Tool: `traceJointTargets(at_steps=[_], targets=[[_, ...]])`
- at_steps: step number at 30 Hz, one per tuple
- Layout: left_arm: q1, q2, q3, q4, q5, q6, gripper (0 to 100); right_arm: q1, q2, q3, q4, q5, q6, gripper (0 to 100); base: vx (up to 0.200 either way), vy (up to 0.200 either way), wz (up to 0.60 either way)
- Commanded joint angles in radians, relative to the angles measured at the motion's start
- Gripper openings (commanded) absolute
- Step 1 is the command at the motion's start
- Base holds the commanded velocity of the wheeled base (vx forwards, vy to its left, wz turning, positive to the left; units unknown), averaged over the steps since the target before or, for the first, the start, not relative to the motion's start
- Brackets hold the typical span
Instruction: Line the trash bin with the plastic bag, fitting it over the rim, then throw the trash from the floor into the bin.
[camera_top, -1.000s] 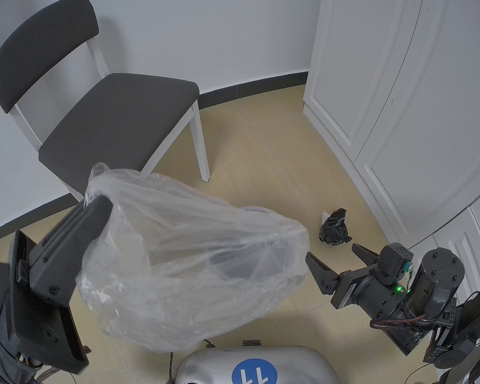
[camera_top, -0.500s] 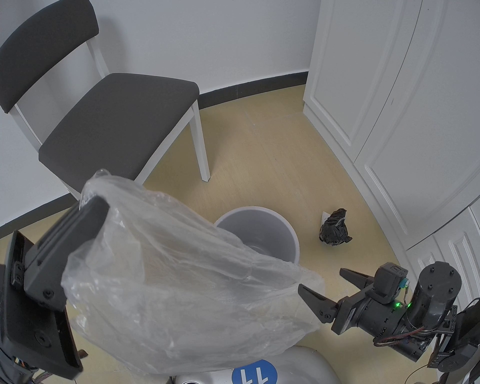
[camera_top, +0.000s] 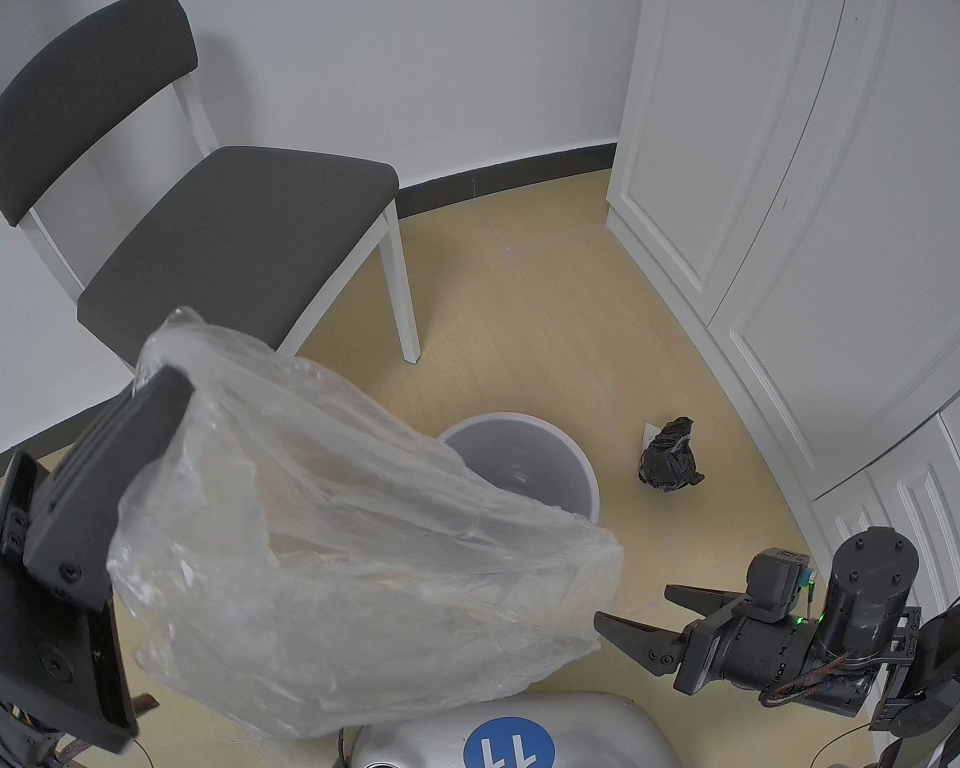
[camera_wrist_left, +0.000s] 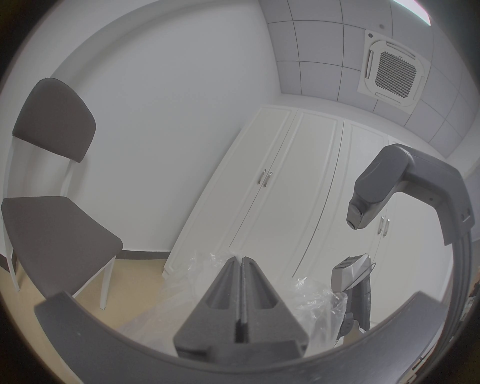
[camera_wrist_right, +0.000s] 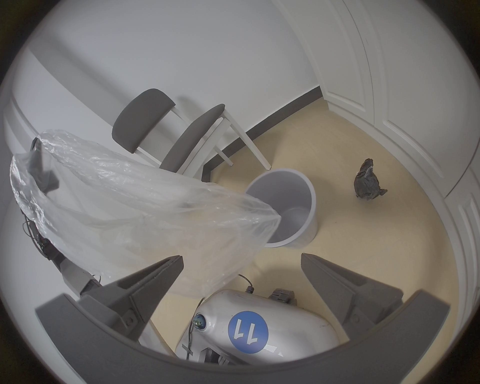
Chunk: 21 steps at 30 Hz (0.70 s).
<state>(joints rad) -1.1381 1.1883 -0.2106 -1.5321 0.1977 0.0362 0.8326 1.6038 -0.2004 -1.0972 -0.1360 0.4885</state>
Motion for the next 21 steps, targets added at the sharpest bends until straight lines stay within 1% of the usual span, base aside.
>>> traceJointTargets(at_steps=[1, 4, 6, 8, 9, 10, 13, 15, 17, 21], targets=[[-0.002, -0.009, -0.004, 0.000, 0.000, -0.001, 0, -0.006, -0.010, -0.008, -0.003, 0.001, 0.001, 100, 0.000, 0.000, 0.00], [0.000, -0.009, -0.007, 0.000, 0.000, -0.001, 0, -0.015, -0.018, -0.030, 0.005, 0.001, -0.010, 100, 0.000, 0.000, 0.00], [-0.002, -0.012, -0.007, 0.000, 0.000, -0.001, 0, -0.056, -0.013, -0.057, 0.011, 0.013, -0.028, 100, 0.000, 0.000, 0.00], [0.000, -0.013, -0.007, 0.000, 0.000, -0.001, 0, -0.093, -0.007, -0.086, 0.022, 0.052, -0.051, 100, 0.000, 0.000, 0.00], [-0.002, -0.013, -0.007, 0.000, -0.006, -0.001, 0, -0.122, -0.002, -0.108, 0.042, 0.099, -0.065, 100, 0.000, 0.000, 0.00], [-0.002, -0.013, -0.007, 0.000, -0.014, -0.001, 0, -0.142, 0.002, -0.120, 0.054, 0.125, -0.068, 100, 0.000, 0.000, 0.00], [0.000, -0.016, -0.007, 0.000, -0.035, -0.001, 0, -0.181, 0.019, -0.151, 0.077, 0.164, -0.068, 100, 0.000, 0.000, 0.00], [0.000, -0.016, -0.007, 0.000, -0.037, -0.001, 0, -0.184, 0.024, -0.152, 0.077, 0.164, -0.068, 100, 0.000, 0.000, 0.00], [-0.002, -0.022, -0.006, 0.000, -0.040, -0.001, 0, -0.213, 0.053, -0.157, 0.068, 0.167, -0.067, 100, 0.000, 0.000, 0.00], [-0.002, -0.022, -0.006, 0.000, -0.040, -0.001, 0, -0.233, 0.091, -0.183, 0.065, 0.164, -0.061, 100, 0.000, 0.000, 0.00]])
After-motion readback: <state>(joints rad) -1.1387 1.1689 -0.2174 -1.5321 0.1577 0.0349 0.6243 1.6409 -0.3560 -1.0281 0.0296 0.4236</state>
